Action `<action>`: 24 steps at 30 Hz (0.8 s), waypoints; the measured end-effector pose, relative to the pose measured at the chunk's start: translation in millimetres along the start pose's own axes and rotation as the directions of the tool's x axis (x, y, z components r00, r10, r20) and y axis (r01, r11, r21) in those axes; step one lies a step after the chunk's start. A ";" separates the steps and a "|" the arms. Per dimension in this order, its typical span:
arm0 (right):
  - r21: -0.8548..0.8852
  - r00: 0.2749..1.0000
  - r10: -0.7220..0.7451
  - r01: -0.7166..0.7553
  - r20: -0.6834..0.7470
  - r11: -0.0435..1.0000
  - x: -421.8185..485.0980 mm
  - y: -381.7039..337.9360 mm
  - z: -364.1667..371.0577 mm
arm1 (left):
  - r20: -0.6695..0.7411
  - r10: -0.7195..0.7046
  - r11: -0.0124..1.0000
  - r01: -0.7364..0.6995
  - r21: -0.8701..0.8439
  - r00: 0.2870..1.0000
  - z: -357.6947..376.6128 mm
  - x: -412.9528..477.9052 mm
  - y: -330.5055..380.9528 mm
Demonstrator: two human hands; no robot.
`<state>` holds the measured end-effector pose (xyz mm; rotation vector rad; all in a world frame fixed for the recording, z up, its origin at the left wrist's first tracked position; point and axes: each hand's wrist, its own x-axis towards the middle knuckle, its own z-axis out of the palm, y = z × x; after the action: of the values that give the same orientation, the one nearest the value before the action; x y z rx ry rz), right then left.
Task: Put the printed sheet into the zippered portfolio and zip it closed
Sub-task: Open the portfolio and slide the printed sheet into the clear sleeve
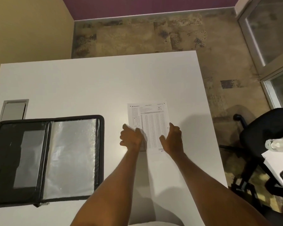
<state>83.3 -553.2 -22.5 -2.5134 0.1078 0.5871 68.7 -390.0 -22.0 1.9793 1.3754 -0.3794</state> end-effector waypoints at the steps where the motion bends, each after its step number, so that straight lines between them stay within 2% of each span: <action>1: 0.000 1.000 -0.009 0.009 0.003 1.000 0.2 1.3 -0.5 | 0.001 -0.064 0.997 0.064 -0.041 0.998 -1.4 2.8 3.0; 3: 0.004 1.000 -0.020 0.020 0.005 1.000 0.6 3.6 -1.9 | 0.032 -0.153 0.980 0.156 -0.127 0.988 -4.9 7.9 6.1; 7: 0.026 0.999 -0.032 0.031 0.006 0.999 0.7 5.4 -4.8 | 0.175 -0.134 0.952 0.176 -0.251 0.975 -10.8 13.7 4.3; 11: 0.047 1.000 -0.028 0.028 0.008 0.999 1.3 6.0 -6.6 | 0.170 0.002 0.903 0.071 -0.423 0.985 -14.3 10.6 -2.8; 13: 0.057 0.999 -0.035 0.035 0.006 0.998 1.7 7.1 -7.5 | 0.164 0.067 0.894 0.014 -0.448 0.984 -19.6 9.6 -9.3; 17: 0.086 0.998 -0.053 0.052 0.014 0.995 2.8 11.5 -10.2 | 0.216 0.119 0.822 0.025 -0.569 0.969 -34.8 10.1 -19.7; 19: 0.170 1.000 -0.018 0.015 0.019 0.985 6.3 11.7 -13.2 | 0.257 0.143 0.786 0.048 -0.616 0.956 -43.5 12.1 -25.0; 21: 0.324 0.998 0.053 -0.057 0.020 0.944 10.4 8.9 -19.2 | 0.323 0.187 0.761 0.071 -0.645 0.928 -53.4 15.3 -32.1; 23: 0.526 0.994 0.078 -0.108 0.078 0.843 12.7 2.5 -29.6 | 0.406 0.243 0.738 0.103 -0.667 0.881 -64.9 17.1 -37.5; 24: 0.639 0.990 0.046 -0.122 0.135 0.759 13.2 -1.0 -35.4 | 0.438 0.268 0.723 0.121 -0.680 0.858 -70.4 17.5 -39.9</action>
<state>109.0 -570.6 -1.1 -1.7983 0.3267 0.5983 29.5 -321.8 3.7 1.1763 0.8872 -0.2651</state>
